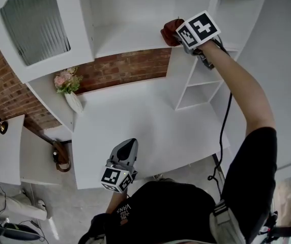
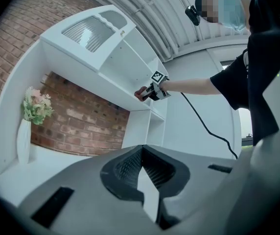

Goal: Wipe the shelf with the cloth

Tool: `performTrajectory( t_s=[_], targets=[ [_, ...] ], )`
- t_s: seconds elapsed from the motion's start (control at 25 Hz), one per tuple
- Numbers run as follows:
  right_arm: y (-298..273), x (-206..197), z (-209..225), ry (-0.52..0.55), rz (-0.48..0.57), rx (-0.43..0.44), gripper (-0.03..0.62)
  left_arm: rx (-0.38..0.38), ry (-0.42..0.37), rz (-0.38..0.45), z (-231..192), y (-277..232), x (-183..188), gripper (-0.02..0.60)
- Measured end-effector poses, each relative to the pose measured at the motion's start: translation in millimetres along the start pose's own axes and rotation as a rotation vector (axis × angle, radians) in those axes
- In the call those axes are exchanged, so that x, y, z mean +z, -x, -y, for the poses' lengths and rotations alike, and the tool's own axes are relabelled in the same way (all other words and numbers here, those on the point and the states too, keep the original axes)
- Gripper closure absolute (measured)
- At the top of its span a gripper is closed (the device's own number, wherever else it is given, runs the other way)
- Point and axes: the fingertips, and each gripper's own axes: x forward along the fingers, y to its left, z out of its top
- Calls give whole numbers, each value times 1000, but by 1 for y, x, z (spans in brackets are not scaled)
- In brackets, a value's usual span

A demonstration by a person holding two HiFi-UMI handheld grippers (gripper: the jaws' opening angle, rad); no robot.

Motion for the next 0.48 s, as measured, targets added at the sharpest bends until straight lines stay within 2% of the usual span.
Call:
performTrajectory(
  t_s=[0.16, 0.48],
  targets=[
    [6, -20, 28, 5, -39, -62, 525, -38, 8, -6, 5, -16, -3, 577],
    [12, -38, 53, 43, -87, -136, 525, -92, 20, -4, 10, -43, -8, 577]
  ],
)
